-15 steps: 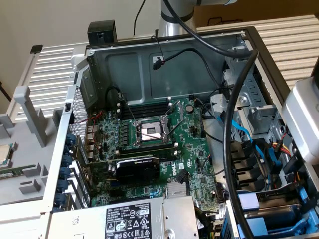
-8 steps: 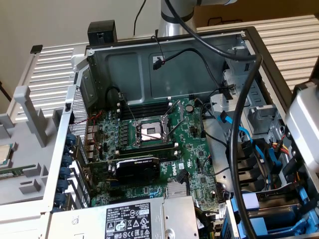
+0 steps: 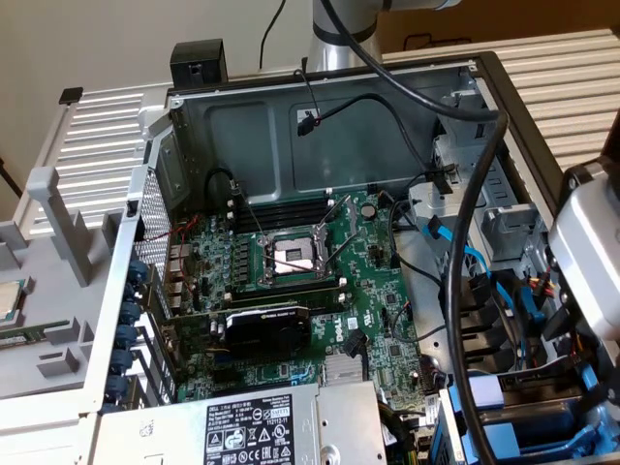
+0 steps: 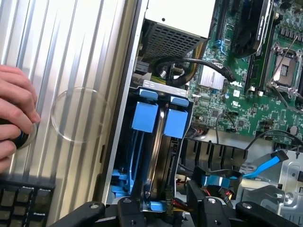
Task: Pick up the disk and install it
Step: 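Insert the first disk wire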
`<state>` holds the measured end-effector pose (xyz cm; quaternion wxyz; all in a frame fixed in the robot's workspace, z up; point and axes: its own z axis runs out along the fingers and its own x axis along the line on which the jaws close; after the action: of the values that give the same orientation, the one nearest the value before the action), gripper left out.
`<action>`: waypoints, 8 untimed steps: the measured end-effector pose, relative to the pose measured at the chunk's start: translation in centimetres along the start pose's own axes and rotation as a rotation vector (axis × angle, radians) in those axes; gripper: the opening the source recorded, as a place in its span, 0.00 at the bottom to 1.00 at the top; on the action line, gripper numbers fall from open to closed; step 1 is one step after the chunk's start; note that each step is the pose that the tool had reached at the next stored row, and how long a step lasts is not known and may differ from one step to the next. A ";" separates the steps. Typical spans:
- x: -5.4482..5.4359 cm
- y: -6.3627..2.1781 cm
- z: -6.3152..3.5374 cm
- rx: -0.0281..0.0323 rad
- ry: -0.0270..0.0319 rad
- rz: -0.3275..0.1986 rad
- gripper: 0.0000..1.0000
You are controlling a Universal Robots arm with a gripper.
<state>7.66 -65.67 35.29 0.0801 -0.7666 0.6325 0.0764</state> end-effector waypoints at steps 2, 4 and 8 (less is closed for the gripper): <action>-0.1 -0.01 0.05 -0.0029 -0.0017 -0.001 0.49; -0.1 -0.01 0.10 -0.0043 -0.0034 -0.002 0.49; -0.1 -0.12 0.17 -0.0085 -0.0077 -0.001 0.47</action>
<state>7.76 -65.56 35.14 0.0793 -0.7671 0.6313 0.0820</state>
